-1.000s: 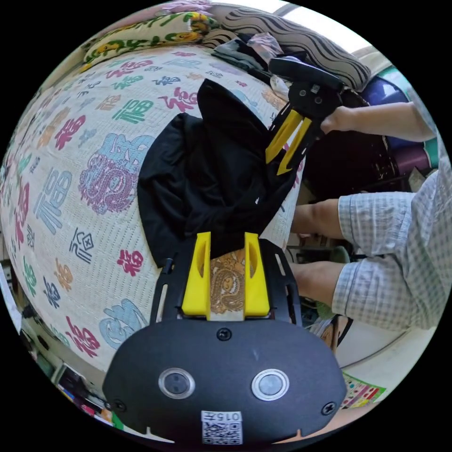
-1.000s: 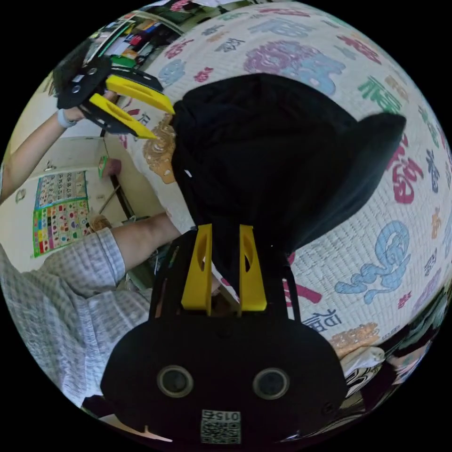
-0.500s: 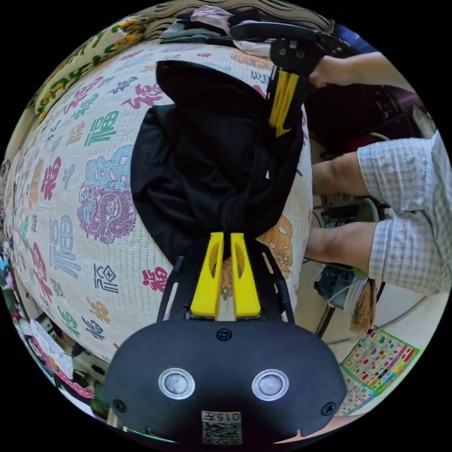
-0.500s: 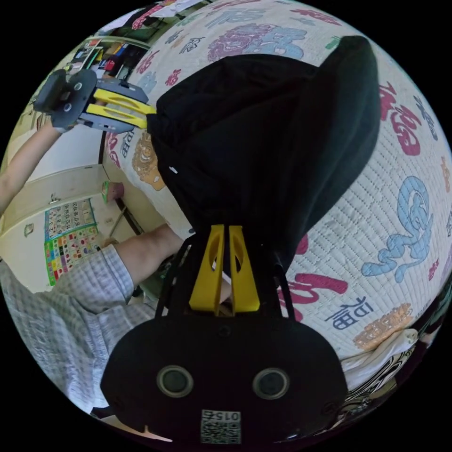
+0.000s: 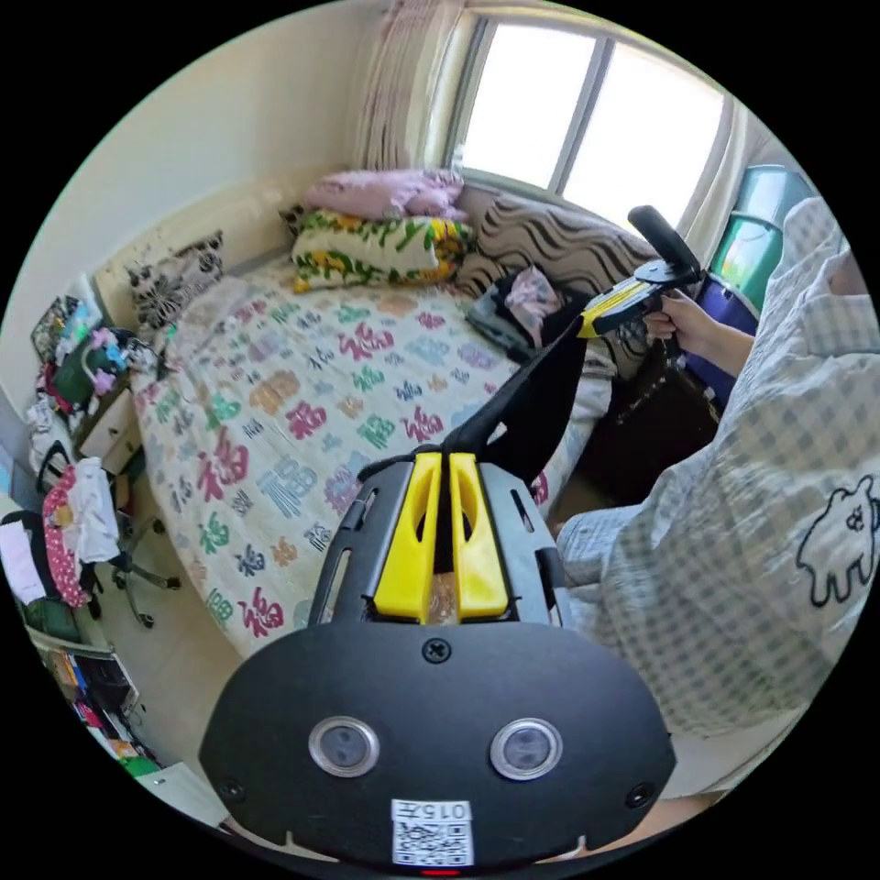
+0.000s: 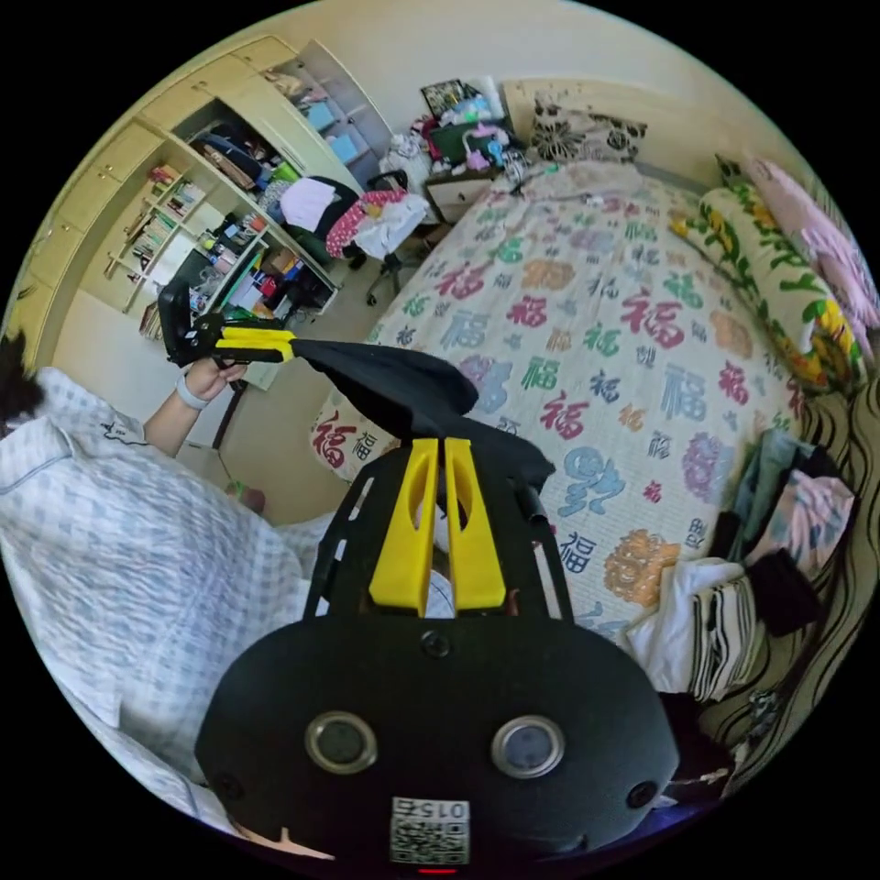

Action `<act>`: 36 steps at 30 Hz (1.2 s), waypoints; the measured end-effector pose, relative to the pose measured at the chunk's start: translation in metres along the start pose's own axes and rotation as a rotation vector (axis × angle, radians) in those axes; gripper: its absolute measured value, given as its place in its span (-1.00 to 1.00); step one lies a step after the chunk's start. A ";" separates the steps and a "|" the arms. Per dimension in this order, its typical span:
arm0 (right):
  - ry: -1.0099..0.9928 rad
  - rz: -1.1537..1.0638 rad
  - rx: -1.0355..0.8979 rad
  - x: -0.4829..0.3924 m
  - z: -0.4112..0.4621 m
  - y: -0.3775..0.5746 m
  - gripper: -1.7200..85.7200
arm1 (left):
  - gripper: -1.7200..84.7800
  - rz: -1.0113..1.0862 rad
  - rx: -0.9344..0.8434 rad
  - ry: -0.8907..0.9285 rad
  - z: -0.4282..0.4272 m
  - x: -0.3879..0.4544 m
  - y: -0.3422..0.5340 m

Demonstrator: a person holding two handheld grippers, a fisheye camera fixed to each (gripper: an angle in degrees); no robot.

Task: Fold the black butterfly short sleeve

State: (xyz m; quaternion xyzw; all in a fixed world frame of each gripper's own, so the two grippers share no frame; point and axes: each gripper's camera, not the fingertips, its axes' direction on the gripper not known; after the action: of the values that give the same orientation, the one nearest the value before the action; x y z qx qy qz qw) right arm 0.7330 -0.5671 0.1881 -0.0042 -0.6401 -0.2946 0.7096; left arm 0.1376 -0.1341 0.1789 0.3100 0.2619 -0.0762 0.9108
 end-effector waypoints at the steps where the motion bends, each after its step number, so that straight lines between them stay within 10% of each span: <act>1: 0.013 -0.013 0.014 -0.011 -0.014 -0.001 -0.96 | -0.94 -0.013 0.051 -0.032 -0.030 0.012 -0.006; 19: 0.421 -0.477 0.351 -0.238 -0.297 -0.011 -0.96 | -0.94 0.249 0.453 -0.291 -0.320 0.089 -0.095; 28: 0.208 -0.308 0.098 -0.026 -0.209 -0.218 -0.95 | -0.92 0.067 0.113 -0.213 -0.140 -0.143 -0.227; 36: -0.117 0.160 0.027 0.216 0.007 -0.278 -0.86 | -0.83 -0.599 0.081 -0.090 0.082 -0.349 -0.189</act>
State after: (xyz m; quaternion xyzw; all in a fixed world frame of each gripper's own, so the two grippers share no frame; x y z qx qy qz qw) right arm 0.6104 -0.8831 0.2831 -0.0632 -0.6818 -0.2275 0.6924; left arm -0.1811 -0.3422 0.3176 0.2515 0.2979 -0.3654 0.8453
